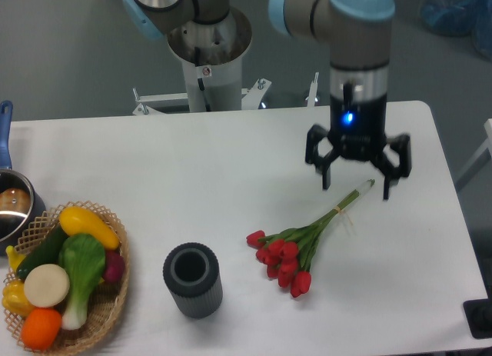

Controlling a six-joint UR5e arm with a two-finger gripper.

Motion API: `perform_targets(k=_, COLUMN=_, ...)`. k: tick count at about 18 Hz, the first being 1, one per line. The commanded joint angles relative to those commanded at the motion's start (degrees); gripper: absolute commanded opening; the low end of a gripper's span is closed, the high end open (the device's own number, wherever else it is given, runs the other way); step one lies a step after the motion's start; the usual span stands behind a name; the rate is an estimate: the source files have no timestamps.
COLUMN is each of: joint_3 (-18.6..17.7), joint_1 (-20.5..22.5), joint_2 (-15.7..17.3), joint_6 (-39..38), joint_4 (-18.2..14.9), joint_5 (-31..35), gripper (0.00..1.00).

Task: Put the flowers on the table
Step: 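Open the gripper and lift it away from the stems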

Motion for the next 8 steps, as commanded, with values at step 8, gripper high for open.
perform_targets(k=8, joint_3=-0.4, joint_1=1.9, joint_2=1.1, joint_6=1.5, joint_4=-0.2, joint_5=-0.1, gripper=1.00)
